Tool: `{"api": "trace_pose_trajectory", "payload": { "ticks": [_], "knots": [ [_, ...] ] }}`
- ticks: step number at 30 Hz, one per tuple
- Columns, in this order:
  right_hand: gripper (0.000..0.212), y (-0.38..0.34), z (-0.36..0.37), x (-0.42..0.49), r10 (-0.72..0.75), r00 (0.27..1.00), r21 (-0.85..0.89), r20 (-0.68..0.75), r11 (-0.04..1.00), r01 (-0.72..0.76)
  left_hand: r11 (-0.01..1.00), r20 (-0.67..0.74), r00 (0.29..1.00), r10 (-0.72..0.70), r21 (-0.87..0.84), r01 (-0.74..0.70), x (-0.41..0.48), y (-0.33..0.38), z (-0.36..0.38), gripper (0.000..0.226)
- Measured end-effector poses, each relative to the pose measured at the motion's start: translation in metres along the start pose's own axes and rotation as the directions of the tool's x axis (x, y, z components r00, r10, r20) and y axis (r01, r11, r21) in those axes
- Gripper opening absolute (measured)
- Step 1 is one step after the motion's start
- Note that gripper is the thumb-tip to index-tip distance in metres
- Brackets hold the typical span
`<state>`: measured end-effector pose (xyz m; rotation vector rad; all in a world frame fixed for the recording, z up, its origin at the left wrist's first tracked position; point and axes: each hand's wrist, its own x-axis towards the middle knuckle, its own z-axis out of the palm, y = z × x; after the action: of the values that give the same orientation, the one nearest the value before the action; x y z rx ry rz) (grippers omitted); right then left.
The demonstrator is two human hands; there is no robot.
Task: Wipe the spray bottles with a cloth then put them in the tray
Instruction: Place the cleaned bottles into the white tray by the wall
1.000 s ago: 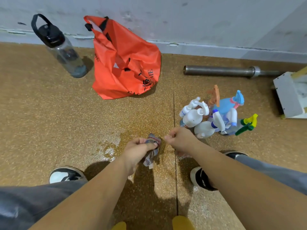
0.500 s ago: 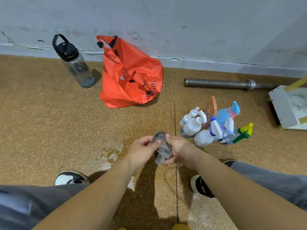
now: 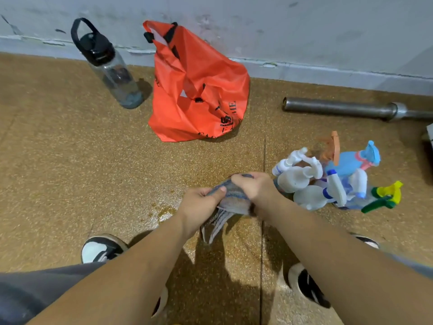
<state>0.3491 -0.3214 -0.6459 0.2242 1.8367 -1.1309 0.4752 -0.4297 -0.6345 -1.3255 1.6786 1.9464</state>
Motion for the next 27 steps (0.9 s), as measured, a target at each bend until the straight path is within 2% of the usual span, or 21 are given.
{"api": "trace_pose_trajectory", "payload": {
  "ticks": [1,4,6,8,9,12,13,15,17,18,20,21,23,24,27],
  "knots": [
    [0.02,-0.008,-0.005,-0.003,0.006,1.0,0.064,0.0,0.998,-0.006,1.0,-0.011,1.0,0.016,-0.021,-0.016,-0.001,0.008,0.002,0.037],
    [0.046,-0.04,-0.021,-0.02,0.0,0.999,0.178,0.034,0.984,-0.006,0.996,-0.021,0.997,0.074,-0.042,-0.074,-0.011,0.039,0.004,0.031],
    [0.061,-0.064,-0.034,-0.038,-0.046,0.998,0.137,0.043,0.99,0.04,0.99,-0.023,0.99,0.14,0.003,-0.14,-0.027,0.066,0.001,0.028],
    [0.078,-0.084,-0.05,-0.057,-0.115,0.993,0.008,-0.03,0.993,0.115,0.971,-0.009,0.971,0.238,0.026,-0.238,-0.047,0.096,0.001,0.025],
    [0.078,-0.095,-0.058,-0.07,-0.175,0.98,-0.068,-0.095,0.983,0.169,0.958,0.003,0.958,0.286,0.032,-0.286,-0.058,0.11,0.004,0.025],
    [0.058,-0.122,-0.083,-0.111,-0.32,0.92,-0.256,-0.227,0.931,0.26,0.911,0.022,0.912,0.409,0.038,-0.41,-0.099,0.15,0.018,0.03],
    [0.059,-0.127,-0.092,-0.125,-0.324,0.915,-0.275,-0.241,0.927,0.256,0.897,0.046,0.897,0.44,0.012,-0.441,-0.11,0.16,0.023,0.03],
    [0.076,-0.132,-0.108,-0.153,-0.248,0.943,-0.274,-0.223,0.944,0.183,0.871,0.087,0.867,0.491,-0.067,-0.487,-0.135,0.177,0.034,0.034],
    [0.094,-0.129,-0.122,-0.176,-0.161,0.979,-0.28,-0.123,0.952,0.122,0.851,0.114,0.844,0.524,-0.12,-0.512,-0.156,0.187,0.043,0.05],
    [0.095,-0.125,-0.129,-0.187,-0.132,0.99,-0.254,-0.046,0.96,0.116,0.85,0.122,0.842,0.525,-0.131,-0.51,-0.165,0.19,0.048,0.048],
    [0.085,-0.12,-0.139,-0.207,-0.137,0.986,-0.094,0.091,0.985,0.145,0.845,0.136,0.835,0.533,-0.138,-0.517,-0.176,0.194,0.057,0.025],
    [0.079,-0.119,-0.146,-0.214,-0.176,0.978,0.028,0.113,0.984,0.174,0.841,0.152,0.828,0.541,-0.117,-0.528,-0.179,0.196,0.061,0.02],
    [0.057,-0.121,-0.158,-0.229,-0.254,0.963,0.245,0.085,0.943,0.227,0.832,0.185,0.814,0.551,-0.047,-0.553,-0.187,0.201,0.068,0.023],
    [0.047,-0.124,-0.164,-0.234,-0.291,0.956,0.293,0.034,0.918,0.268,0.829,0.195,0.812,0.551,-0.019,-0.558,-0.189,0.205,0.071,0.029],
    [0.029,-0.136,-0.181,-0.251,-0.377,0.915,0.29,-0.141,0.868,0.403,0.808,0.199,0.803,0.562,0.075,-0.584,-0.189,0.218,0.079,0.034]
  ]
}}
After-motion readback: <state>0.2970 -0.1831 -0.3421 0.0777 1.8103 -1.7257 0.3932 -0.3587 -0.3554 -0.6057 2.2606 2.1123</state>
